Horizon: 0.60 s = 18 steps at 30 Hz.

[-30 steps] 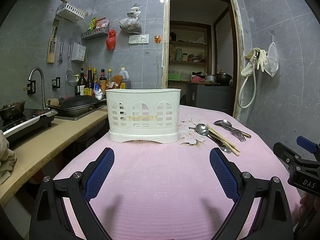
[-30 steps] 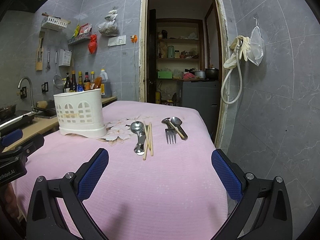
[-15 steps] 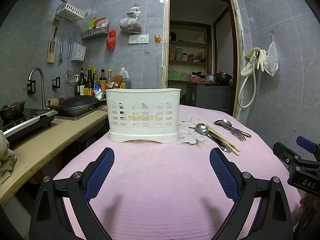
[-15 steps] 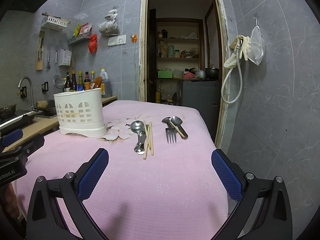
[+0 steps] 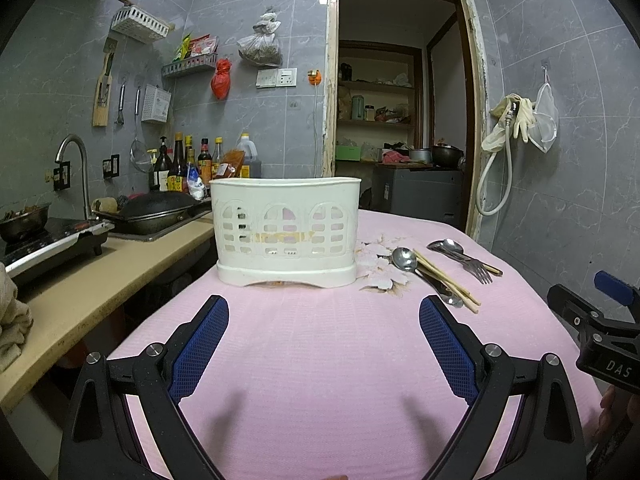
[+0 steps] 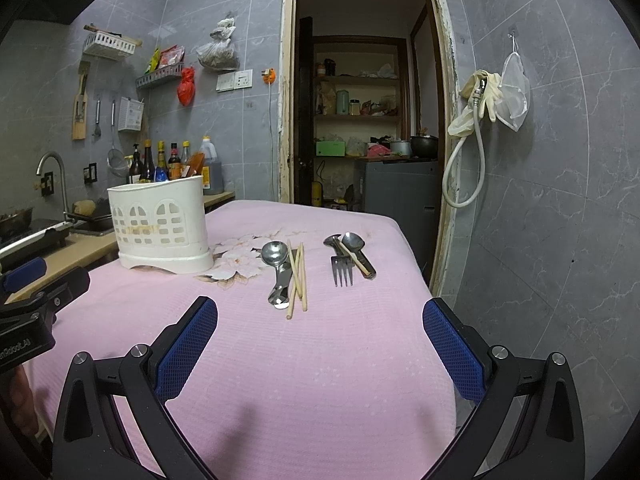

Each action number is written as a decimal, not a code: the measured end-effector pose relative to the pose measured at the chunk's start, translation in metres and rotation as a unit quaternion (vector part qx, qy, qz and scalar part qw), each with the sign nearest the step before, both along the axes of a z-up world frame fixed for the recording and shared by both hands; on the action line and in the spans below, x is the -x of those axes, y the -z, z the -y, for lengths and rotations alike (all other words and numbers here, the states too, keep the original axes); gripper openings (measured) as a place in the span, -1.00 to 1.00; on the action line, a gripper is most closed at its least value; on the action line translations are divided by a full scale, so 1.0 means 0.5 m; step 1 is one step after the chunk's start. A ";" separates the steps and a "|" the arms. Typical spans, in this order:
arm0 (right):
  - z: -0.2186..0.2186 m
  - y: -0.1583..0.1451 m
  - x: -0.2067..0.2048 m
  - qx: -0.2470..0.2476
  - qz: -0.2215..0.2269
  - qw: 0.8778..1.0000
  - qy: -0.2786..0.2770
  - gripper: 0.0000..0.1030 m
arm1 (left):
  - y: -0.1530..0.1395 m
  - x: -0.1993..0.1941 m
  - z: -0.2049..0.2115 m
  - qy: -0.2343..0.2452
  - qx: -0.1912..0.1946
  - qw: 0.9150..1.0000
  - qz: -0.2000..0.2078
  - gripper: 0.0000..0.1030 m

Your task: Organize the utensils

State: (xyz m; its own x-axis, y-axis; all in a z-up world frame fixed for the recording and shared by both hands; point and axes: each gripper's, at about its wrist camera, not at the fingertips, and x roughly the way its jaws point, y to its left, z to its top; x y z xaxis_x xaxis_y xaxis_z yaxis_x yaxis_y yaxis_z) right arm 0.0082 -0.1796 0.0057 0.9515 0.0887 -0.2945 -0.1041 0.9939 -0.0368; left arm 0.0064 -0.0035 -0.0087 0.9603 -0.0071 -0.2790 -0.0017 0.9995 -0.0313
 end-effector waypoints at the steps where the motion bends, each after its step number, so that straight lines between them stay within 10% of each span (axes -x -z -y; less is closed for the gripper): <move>1: -0.005 0.009 -0.005 0.002 0.002 1.000 0.001 1.00 | -0.002 -0.002 0.002 0.001 -0.001 1.000 0.000 0.82; 18: 0.100 -0.094 -0.177 0.074 -0.028 0.996 -0.051 1.00 | -0.083 -0.188 0.052 0.117 0.020 0.989 -0.092 0.81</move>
